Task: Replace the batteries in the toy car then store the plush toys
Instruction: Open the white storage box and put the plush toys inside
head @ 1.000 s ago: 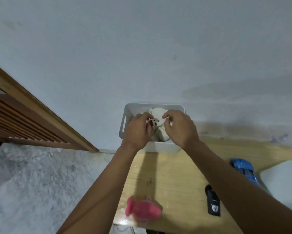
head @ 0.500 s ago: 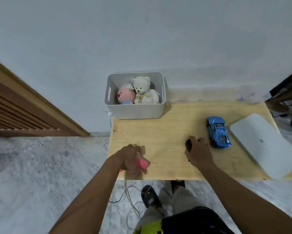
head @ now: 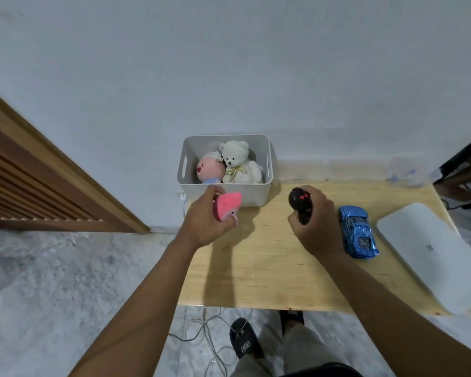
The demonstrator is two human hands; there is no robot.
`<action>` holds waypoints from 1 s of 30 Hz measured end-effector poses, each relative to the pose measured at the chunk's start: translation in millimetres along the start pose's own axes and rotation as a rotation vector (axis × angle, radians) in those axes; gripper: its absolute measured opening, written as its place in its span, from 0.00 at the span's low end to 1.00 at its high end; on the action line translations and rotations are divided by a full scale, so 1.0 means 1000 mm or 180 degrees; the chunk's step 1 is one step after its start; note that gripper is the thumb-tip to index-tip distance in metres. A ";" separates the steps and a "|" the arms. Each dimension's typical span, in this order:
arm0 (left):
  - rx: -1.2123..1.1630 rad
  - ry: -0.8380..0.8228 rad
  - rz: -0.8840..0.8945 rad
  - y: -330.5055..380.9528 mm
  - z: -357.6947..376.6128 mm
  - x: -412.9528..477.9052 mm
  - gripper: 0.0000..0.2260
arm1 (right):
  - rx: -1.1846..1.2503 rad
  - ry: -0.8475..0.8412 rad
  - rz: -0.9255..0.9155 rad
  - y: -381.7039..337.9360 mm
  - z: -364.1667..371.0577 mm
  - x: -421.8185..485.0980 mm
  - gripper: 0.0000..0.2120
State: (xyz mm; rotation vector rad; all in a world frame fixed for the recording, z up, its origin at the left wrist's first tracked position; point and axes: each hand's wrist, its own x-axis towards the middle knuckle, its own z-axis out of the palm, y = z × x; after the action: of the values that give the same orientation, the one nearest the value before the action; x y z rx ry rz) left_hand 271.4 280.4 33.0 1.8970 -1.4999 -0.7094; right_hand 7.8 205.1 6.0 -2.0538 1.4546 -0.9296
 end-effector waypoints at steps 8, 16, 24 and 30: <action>0.0369 0.0621 0.0179 0.020 -0.052 0.080 0.23 | -0.0515 -0.1328 -0.0332 -0.085 0.012 0.119 0.25; 0.0951 0.0053 -0.0311 -0.016 -0.046 0.116 0.26 | -0.1372 -0.2136 -0.0294 -0.087 0.072 0.155 0.16; 0.0870 -0.0190 -0.0491 -0.033 -0.039 0.129 0.25 | -0.1518 -0.2341 -0.0253 -0.072 0.092 0.162 0.11; 0.0898 -0.0049 -0.0420 -0.031 -0.040 0.122 0.15 | -0.1687 -0.2004 -0.0394 -0.075 0.094 0.155 0.08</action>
State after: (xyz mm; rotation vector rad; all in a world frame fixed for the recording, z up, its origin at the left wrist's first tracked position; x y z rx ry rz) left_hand 346.8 171.6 32.1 2.2223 -1.5624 -0.5957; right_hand 158.0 83.1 36.2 -2.5046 1.3033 0.1188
